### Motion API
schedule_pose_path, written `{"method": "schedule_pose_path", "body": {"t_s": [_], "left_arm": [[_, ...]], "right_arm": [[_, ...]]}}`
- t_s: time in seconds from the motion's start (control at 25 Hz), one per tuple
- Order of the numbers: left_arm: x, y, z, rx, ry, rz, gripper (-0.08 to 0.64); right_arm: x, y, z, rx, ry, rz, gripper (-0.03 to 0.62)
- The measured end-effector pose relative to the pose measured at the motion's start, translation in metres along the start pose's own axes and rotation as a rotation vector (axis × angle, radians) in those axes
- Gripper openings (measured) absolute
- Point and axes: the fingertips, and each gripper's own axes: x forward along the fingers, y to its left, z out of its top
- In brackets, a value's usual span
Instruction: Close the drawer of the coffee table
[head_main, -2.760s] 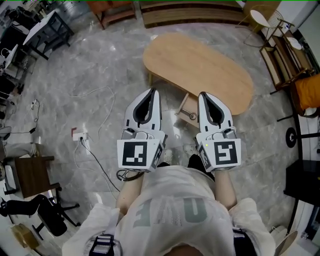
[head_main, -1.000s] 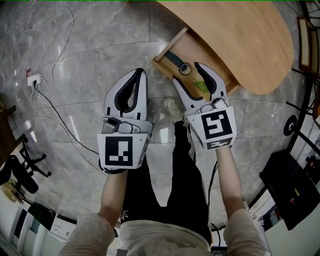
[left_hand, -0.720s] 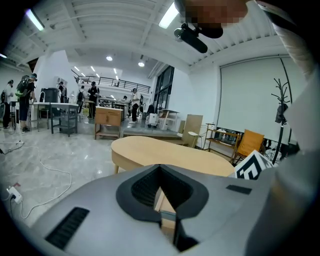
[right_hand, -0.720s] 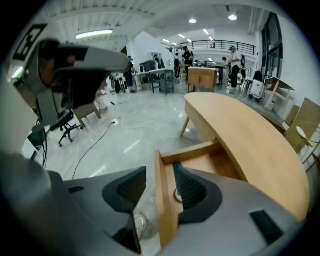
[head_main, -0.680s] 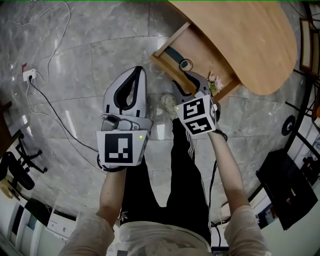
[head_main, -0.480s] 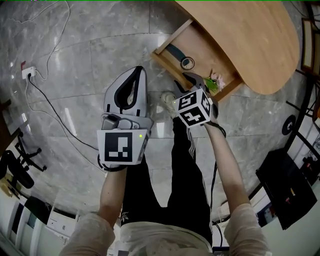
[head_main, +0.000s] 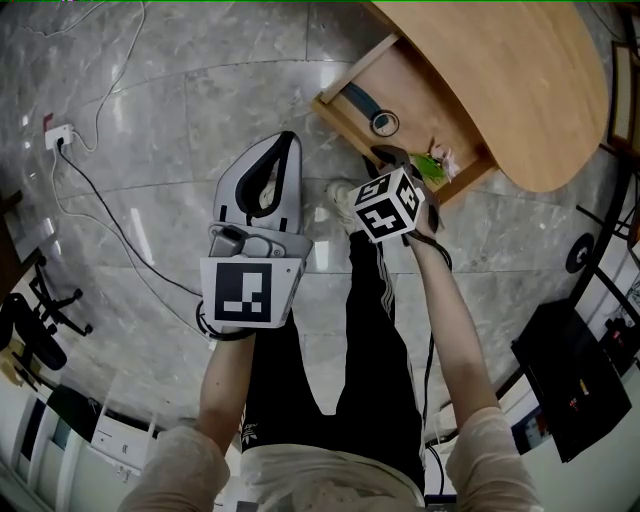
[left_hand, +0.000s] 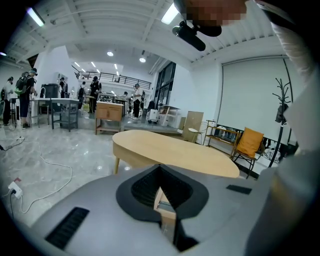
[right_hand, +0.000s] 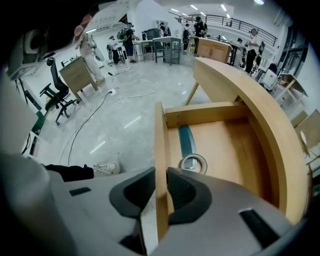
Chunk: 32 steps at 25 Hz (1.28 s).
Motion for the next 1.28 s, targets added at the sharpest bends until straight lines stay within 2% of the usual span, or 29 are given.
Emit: {"method": "schedule_pose_path", "body": {"t_s": [0.32,0.72,0.96,1.28], "left_arm": [[0.0,0.0,0.006,0.001,0.001,-0.014,0.009],[0.01,-0.01,0.014,0.015,0.01,-0.02,0.009],[0.018,-0.022,0.017,0.065,0.02,-0.042,0.009],[0.022,-0.018,0.015,0.07,0.028,-0.039,0.009]], "right_arm": [[-0.002,0.001,0.001,-0.042,0.049,-0.026,0.071],[-0.04,-0.009,0.011,-0.002,-0.015,-0.071,0.069],[-0.042,-0.018,0.015,-0.008,-0.038,-0.086,0.069],[-0.041,-0.054,0.02,0.012,-0.045,-0.172,0.069]]}}
